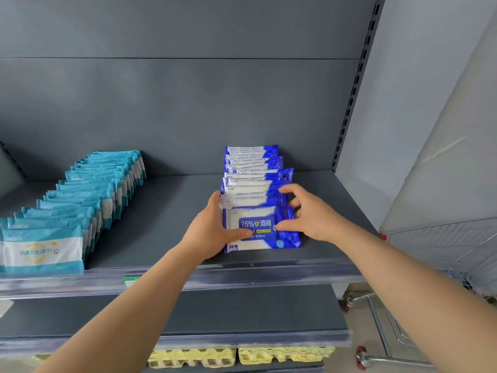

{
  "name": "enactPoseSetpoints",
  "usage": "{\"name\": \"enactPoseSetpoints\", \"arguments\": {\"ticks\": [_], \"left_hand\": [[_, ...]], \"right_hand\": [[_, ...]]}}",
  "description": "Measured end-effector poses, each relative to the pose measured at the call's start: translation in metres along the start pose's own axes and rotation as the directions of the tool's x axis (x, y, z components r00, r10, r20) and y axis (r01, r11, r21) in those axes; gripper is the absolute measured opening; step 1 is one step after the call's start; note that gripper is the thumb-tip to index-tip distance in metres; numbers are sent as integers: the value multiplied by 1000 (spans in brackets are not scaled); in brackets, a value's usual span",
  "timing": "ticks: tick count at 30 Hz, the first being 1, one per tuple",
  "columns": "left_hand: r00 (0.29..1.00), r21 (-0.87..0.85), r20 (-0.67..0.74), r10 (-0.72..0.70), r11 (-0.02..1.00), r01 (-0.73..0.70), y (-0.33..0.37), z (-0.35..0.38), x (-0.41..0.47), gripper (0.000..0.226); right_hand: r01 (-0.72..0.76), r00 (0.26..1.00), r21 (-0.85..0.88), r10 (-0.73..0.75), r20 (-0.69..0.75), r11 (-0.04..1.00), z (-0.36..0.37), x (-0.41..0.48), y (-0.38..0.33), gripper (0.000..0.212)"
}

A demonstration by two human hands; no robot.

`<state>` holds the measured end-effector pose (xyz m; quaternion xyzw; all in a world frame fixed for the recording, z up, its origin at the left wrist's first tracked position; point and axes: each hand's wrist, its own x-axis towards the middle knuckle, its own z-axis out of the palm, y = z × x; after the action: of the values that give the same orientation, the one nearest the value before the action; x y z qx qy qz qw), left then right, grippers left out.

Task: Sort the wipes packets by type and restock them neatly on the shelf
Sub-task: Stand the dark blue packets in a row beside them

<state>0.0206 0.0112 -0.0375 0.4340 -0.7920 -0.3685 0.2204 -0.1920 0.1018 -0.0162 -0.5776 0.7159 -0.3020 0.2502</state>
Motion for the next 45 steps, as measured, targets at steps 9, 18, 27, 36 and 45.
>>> {"name": "enactPoseSetpoints", "arguments": {"ticks": [9,18,27,36,45], "left_hand": [[998,-55,-58,-20,998,17,7,1,28,115],[984,-261,173,36,965,10,-1,-3,42,89],[984,-255,159,76,966,-34,-2,-5,46,88],[993,-90,113,31,996,-21,-3,-11,28,83],[899,408,-222,377,873,-265,52,34,7,73]], "right_hand": [[-143,989,245,144,16,959,-8,32,-3,89],[-155,978,243,114,177,958,-11,46,-4,99],[-175,972,234,131,193,956,-17,48,-1,106],[-129,988,132,116,104,983,-16,26,4,88],[-52,988,-317,3,-152,947,-36,-46,13,69]]}}
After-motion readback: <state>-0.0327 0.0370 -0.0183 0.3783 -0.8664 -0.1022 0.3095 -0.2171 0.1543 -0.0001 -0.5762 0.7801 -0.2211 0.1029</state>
